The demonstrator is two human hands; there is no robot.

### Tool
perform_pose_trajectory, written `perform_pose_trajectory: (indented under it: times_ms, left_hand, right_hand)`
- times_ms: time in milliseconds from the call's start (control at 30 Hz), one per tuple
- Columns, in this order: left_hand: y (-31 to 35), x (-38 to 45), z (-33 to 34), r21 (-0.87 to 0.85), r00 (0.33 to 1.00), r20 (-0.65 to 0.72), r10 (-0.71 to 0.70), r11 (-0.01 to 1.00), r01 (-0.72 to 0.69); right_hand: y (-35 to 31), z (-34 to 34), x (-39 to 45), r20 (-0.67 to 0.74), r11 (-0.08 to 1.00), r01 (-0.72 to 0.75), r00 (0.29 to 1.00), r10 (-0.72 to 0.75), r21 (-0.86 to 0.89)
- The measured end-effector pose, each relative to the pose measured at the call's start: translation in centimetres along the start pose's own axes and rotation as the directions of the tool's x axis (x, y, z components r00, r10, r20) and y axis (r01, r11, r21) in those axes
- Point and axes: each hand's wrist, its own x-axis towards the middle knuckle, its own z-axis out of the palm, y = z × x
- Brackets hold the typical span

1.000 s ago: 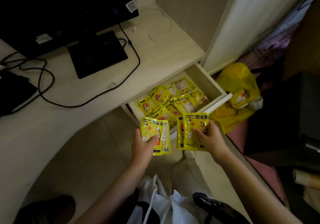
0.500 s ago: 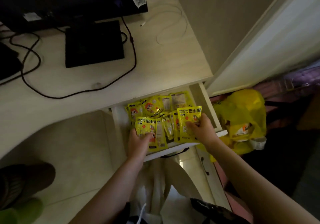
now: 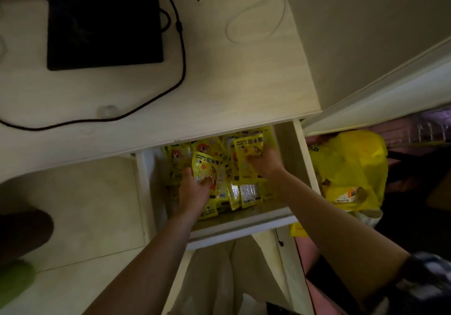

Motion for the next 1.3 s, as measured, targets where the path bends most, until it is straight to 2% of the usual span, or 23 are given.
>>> perform_pose_trajectory:
  times_ms: [267,433,567,700,900,1067,1167,1300]
  left_hand:
    - [-1.0,0.4,0.8,-0.052,0.999,-0.027,0.044,0.998,-0.046]
    - [-1.5,0.4,0.7,0.043,0.995,-0.08,0.058,0.998,-0.055]
    - [-2.0,-0.1,0.1,0.056,0.994,-0.103,0.027,0.998,-0.022]
    - [-2.6,-1.0,-0.6,0.04,0.994,-0.113,0.006,0.999,-0.002]
    - [-3.3,-3.7,-1.9,0.013,0.985,-0.172,0.018,1.0,-0.016]
    - [-4.5,-6.6,-2.9,-0.047,0.976,-0.211,0.052,0.997,-0.064]
    - [-5.6,-8.5,-3.1,-0.148,0.974,-0.22,0.06,0.984,-0.095]
    - [-7.0,-11.5,-3.1,-0.342,0.977,-0.209,0.027,0.934,-0.099]
  right_hand:
    - [0.0,-0.5,3.2,0.022,0.998,-0.05,0.998,0.051,-0.038]
    - [0.8,-2.1,3.6,0.068,0.992,-0.127,0.99,0.126,0.014]
    - [1.8,-2.7,3.9,0.041,0.984,-0.115,0.992,0.122,-0.138]
    - [2.4,-3.3,2.9,0.066,0.977,-0.116,0.989,0.129,-0.178]
    - [2.6,-4.7,-0.7,0.067,0.96,-0.031,0.996,0.052,-0.278]
    - [3.3,-5.7,-6.0,0.094,0.926,0.139,0.989,-0.113,-0.352]
    - [4.7,-6.0,-9.3,0.067,0.921,0.188,0.982,-0.176,-0.342]
    - [7.3,-5.5,-12.5,0.004,0.949,0.184,0.982,-0.189,-0.257]
